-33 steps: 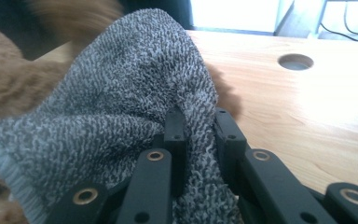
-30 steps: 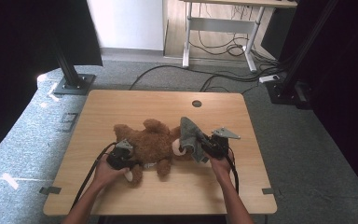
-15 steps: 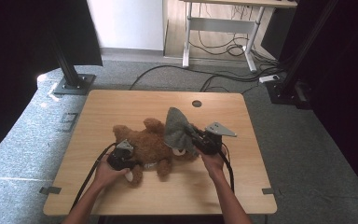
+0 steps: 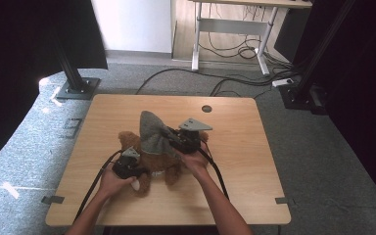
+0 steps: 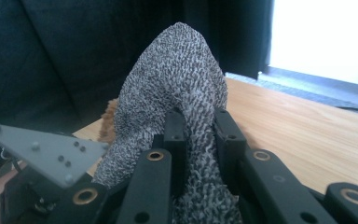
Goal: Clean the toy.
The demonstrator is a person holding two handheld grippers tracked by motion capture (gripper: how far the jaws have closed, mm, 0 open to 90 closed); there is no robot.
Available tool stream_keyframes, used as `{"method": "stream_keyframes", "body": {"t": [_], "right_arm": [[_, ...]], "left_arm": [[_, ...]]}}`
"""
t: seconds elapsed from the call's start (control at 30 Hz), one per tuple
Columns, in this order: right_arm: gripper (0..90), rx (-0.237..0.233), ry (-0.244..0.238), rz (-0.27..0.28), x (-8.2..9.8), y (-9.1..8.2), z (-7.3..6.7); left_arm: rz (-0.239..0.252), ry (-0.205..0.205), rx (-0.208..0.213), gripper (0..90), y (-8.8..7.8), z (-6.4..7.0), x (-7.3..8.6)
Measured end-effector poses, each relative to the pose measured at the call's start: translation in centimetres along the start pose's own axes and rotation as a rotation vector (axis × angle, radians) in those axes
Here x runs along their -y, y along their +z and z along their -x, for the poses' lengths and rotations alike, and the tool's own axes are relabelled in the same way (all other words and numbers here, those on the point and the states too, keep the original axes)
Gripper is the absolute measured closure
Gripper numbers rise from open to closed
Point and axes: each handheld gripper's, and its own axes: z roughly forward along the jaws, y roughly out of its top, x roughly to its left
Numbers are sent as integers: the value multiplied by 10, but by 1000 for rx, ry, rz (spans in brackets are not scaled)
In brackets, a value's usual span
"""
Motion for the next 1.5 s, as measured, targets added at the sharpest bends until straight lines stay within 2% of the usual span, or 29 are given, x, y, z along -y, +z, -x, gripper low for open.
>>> {"method": "stream_keyframes", "body": {"t": [0.07, 0.1, 0.13, 0.2, 0.27, 0.4, 0.43, 0.53, 0.57, 0.63, 0.7, 0.9, 1.03, 1.17, 1.33, 1.4, 1.5], "right_arm": [[785, -14, -3, -14, -2, 12, -5], [785, -14, -3, -14, -2, 12, -5], [784, -28, -5, -29, -5, 24, -11], [784, -33, -16, -39, -7, 32, -16], [783, -33, -44, -63, -9, 44, -22], [782, -37, -32, -125, 0, 62, -22], [782, -34, -32, -142, 3, 65, -22], [782, -14, -38, -158, 10, 66, -21], [782, -6, -36, -164, 10, 65, -19], [782, 17, -44, -172, 10, 61, -16], [782, 48, -52, -180, 10, 57, -13], [783, 150, -58, -187, 12, 40, 6], [783, 196, -26, -179, 17, 22, 25], [783, 215, 20, -163, 22, -1, 43], [784, 251, 37, -135, 25, -23, 56], [784, 259, 40, -132, 25, -26, 59], [784, 294, 61, -130, 29, -35, 71]], "left_arm": [[2, -1, -3, 741, 0, 1, 0], [2, -1, -3, 741, 0, 1, 0], [4, -4, 1, 741, 0, 1, 1], [0, -3, -20, 741, 0, 1, 1], [1, -15, 6, 741, 0, 3, 1], [6, -29, -9, 741, 0, 4, 2], [5, -11, -13, 741, 0, 3, 2], [2, -9, -13, 741, 1, 4, 2], [4, -33, -14, 741, 1, 6, 2], [4, -10, -26, 741, 0, 5, 2], [3, 7, -19, 741, 0, 4, 2], [5, 5, -20, 742, 0, 3, 2], [5, 2, -17, 741, 0, 2, 2], [8, 1, -17, 741, 0, 2, 2], [7, 1, -19, 741, 0, 2, 2], [8, 2, -20, 741, 0, 3, 2], [7, 4, -23, 741, 0, 3, 2]]}}
